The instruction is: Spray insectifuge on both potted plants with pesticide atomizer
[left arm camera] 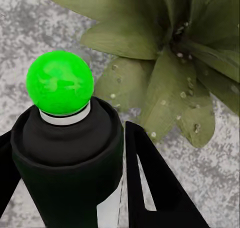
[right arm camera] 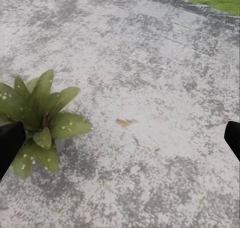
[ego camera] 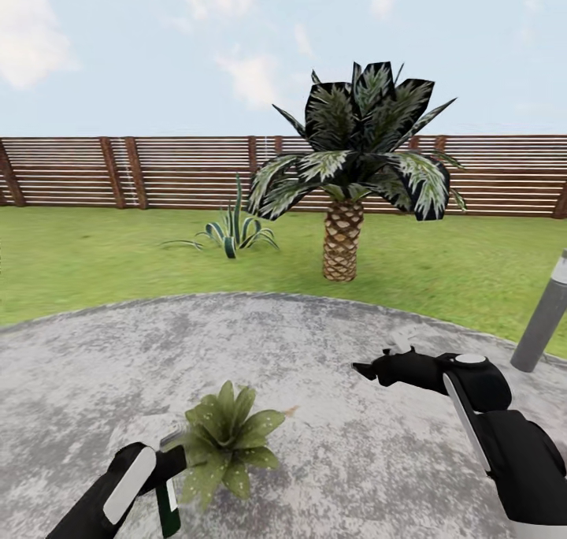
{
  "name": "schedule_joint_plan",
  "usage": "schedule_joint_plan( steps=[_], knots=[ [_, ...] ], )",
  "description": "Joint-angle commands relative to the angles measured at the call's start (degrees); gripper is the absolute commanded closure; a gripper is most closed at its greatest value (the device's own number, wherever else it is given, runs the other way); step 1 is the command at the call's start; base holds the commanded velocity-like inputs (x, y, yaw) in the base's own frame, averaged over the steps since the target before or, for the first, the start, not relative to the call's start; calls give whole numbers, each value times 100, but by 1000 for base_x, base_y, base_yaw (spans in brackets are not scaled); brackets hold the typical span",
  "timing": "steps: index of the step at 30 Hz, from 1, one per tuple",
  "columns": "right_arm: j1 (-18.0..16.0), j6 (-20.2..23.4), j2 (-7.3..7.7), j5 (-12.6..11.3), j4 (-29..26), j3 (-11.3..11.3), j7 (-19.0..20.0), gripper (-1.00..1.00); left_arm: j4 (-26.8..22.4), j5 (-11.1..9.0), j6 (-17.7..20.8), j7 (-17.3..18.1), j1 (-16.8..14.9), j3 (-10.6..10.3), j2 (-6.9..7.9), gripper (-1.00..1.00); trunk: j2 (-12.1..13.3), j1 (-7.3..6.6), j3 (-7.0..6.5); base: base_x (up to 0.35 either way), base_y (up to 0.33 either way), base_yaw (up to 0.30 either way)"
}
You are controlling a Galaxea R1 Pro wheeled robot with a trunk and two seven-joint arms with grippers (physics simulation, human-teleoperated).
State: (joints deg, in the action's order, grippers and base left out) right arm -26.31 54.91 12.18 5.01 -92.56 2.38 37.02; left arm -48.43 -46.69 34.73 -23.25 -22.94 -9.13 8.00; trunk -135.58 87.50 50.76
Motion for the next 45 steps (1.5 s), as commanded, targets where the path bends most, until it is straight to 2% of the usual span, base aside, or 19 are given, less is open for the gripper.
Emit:
schedule_joint_plan(
  steps=[1,3,4,7,10,15,18,22,33,45],
  knots=[
    [-6,17,3,53,-8,6,42,-100,30,-27,-8,20,-2,-29,53,100,-3,0,6,100,328,-1],
    [-6,6,3,53,-8,7,42,-100,103,54,-3,189,-1,-33,134,100,-3,0,6,126,322,-1],
    [-6,7,4,53,-8,2,57,-100,360,310,16,569,-2,-33,200,100,-3,0,6,179,303,0],
    [-5,29,4,53,-8,-14,65,-100,543,566,32,902,-4,-29,207,100,-3,0,6,193,297,0],
    [-6,92,4,53,-8,-36,73,-100,614,703,53,1068,-1,-35,190,100,-3,0,6,208,291,-50],
    [-6,112,4,53,-8,-44,76,-100,630,734,59,1105,0,-93,179,100,-3,0,6,210,290,-215],
    [-6,115,4,53,-8,-45,77,-100,639,744,59,1104,-2,-267,176,100,-3,0,6,183,304,-266],
    [-6,116,4,53,-8,-45,77,-100,641,748,65,1105,-6,-341,187,100,-3,0,6,136,316,-275],
    [-6,115,12,49,-8,-45,77,-100,642,750,63,1064,-9,-361,180,100,-3,0,6,-25,184,-131],
    [-6,156,4,48,-8,-41,77,-100,650,723,77,1138,-9,-352,194,100,-3,0,6,-72,303,-272]
  ],
)
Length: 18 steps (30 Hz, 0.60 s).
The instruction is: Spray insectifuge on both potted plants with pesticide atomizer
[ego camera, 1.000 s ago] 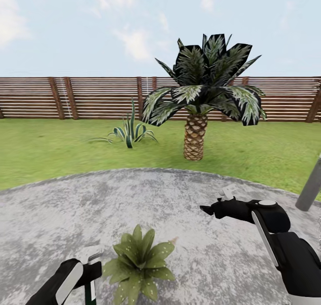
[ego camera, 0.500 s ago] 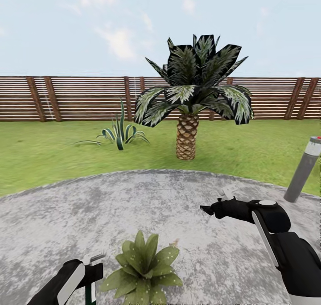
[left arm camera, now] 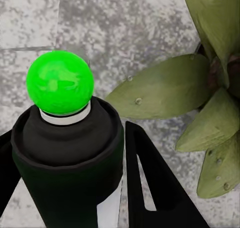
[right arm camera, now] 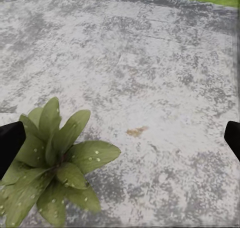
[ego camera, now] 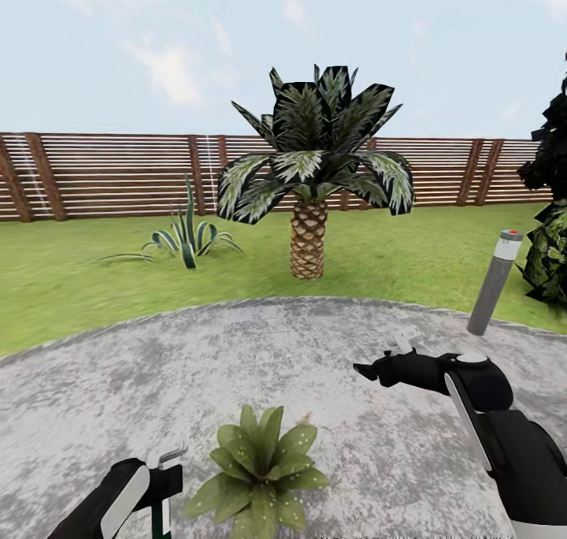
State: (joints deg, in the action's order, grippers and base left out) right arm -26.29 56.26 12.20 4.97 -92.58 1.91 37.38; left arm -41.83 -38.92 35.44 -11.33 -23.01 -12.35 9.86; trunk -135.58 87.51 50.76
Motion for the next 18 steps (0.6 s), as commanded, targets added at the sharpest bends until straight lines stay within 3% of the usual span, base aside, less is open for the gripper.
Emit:
schedule_joint_plan(
  steps=[1,4,6,9,18],
  knots=[
    [-8,50,2,53,-6,8,42,-100,-10,-54,9,-54,-1,-33,5,100,-3,-1,6,-1,327,-276],
    [-31,227,2,57,-6,10,27,-100,-10,-54,57,-56,5,-57,-34,100,-3,-1,6,0,329,-276],
    [-59,292,4,54,-6,5,18,-100,-10,-63,91,-60,4,-386,-68,100,-3,-1,6,0,330,-276],
    [-67,337,3,46,-6,9,16,-100,-10,-63,101,-62,3,-553,-83,100,-3,-1,11,0,330,-274],
    [-69,374,2,43,-6,4,15,-100,-10,-60,104,-60,2,-617,-164,100,-3,-1,47,0,331,-263]
  ],
)
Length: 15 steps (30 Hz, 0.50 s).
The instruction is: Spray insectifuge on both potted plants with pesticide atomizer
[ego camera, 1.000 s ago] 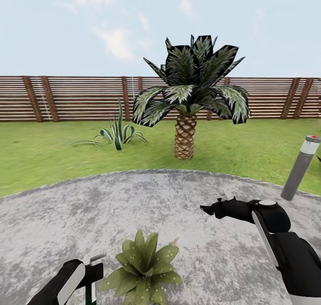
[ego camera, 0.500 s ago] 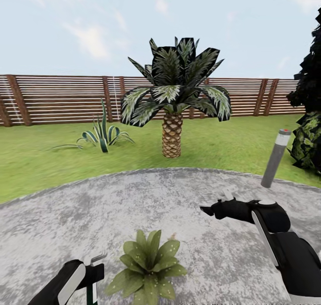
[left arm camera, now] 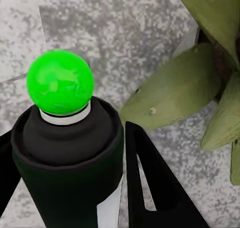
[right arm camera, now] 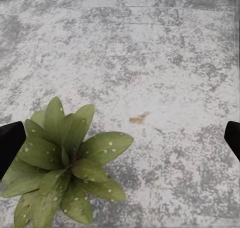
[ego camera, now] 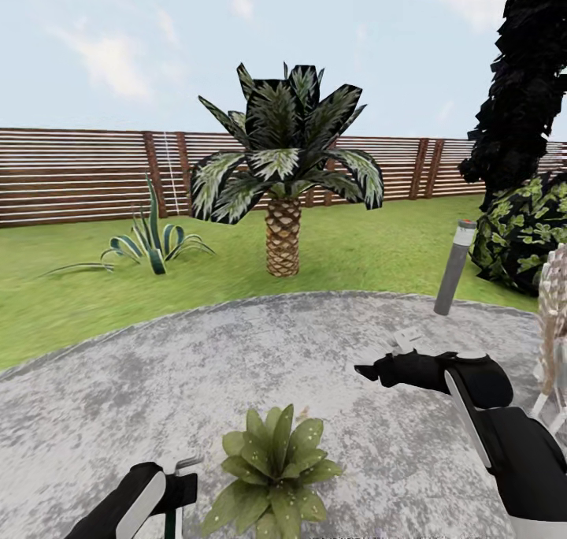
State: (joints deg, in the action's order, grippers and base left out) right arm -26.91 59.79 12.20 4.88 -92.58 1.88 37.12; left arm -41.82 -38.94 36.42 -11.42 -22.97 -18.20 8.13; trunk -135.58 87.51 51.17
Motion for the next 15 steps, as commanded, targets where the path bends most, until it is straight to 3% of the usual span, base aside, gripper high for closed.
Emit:
schedule_joint_plan(
  steps=[1,9,15],
  knots=[
    [-11,21,2,50,-5,6,41,-100,-10,-60,6,-52,-3,-33,3,100,-3,-1,10,0,335,-261],
    [-19,21,3,46,0,-3,36,-100,-10,-61,6,-54,-3,-42,-28,100,-3,-1,39,-1,337,-261],
    [-52,21,-10,54,132,16,-17,-100,-2,-37,13,-70,1,-55,-207,100,-3,-1,56,-87,327,-263]
  ],
)
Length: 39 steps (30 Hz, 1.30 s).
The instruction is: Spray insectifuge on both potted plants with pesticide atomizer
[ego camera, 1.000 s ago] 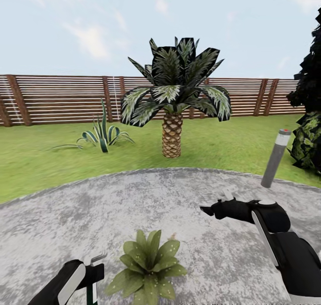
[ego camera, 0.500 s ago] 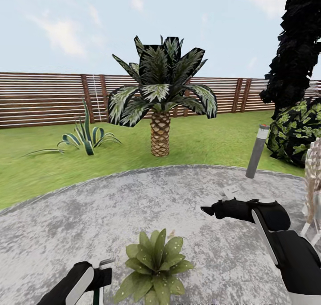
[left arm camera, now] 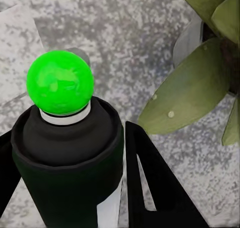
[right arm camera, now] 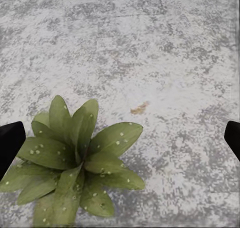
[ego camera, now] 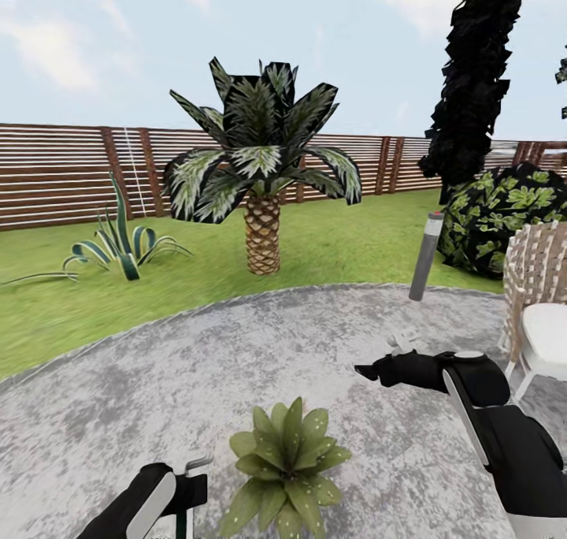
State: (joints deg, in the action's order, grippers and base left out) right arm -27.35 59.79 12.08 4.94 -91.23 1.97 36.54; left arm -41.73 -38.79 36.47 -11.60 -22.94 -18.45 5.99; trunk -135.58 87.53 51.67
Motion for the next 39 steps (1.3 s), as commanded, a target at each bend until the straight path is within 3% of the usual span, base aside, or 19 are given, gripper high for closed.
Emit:
schedule_joint_plan(
  steps=[1,6,10,11,12,16,22,26,30,36,39],
  knots=[
    [-13,21,1,47,12,9,26,-100,-11,-51,8,-52,-2,-35,4,100,-3,-3,9,-198,279,-265],
    [-111,21,-77,40,175,6,-152,-100,-10,-61,7,-68,-6,-238,-8,100,-3,-3,17,-275,175,-266],
    [-153,21,-326,53,299,12,-243,-100,-10,-62,5,-89,-5,-299,-38,100,-3,-3,18,-335,34,-268],
    [-225,21,-502,55,391,13,-560,-100,-7,-52,6,-111,-11,-311,-123,100,-3,-3,19,-343,-27,-217],
    [-317,21,-598,6,447,3,-1007,-100,393,-29,-9,-133,-290,-334,-298,100,-3,-3,19,-115,-41,-46],
    [-289,21,-578,-17,93,-10,-1100,-100,749,379,-38,-251,-565,-352,-630,100,-3,-3,19,-42,-15,-19],
    [-267,21,-577,-19,-130,-8,-1114,-100,821,644,-68,-462,-609,-302,-645,100,-3,-3,19,-5,-2,-188],
    [-264,21,-563,-19,-143,-7,-1114,-100,694,635,-69,-749,-614,-193,-640,100,-3,-3,19,0,0,-274],
    [-263,21,-551,-22,-144,-10,-1083,-100,580,673,-28,-856,-618,-113,-661,100,-164,85,91,0,0,-274],
    [-262,21,-566,-21,-143,-7,-1038,-100,962,682,187,-657,-996,-101,-677,100,-404,216,199,0,0,-72],
    [-267,21,-590,-27,-141,0,-1043,-100,990,637,213,-620,-1013,-76,-661,100,-524,282,252,0,0,-17]
  ],
)
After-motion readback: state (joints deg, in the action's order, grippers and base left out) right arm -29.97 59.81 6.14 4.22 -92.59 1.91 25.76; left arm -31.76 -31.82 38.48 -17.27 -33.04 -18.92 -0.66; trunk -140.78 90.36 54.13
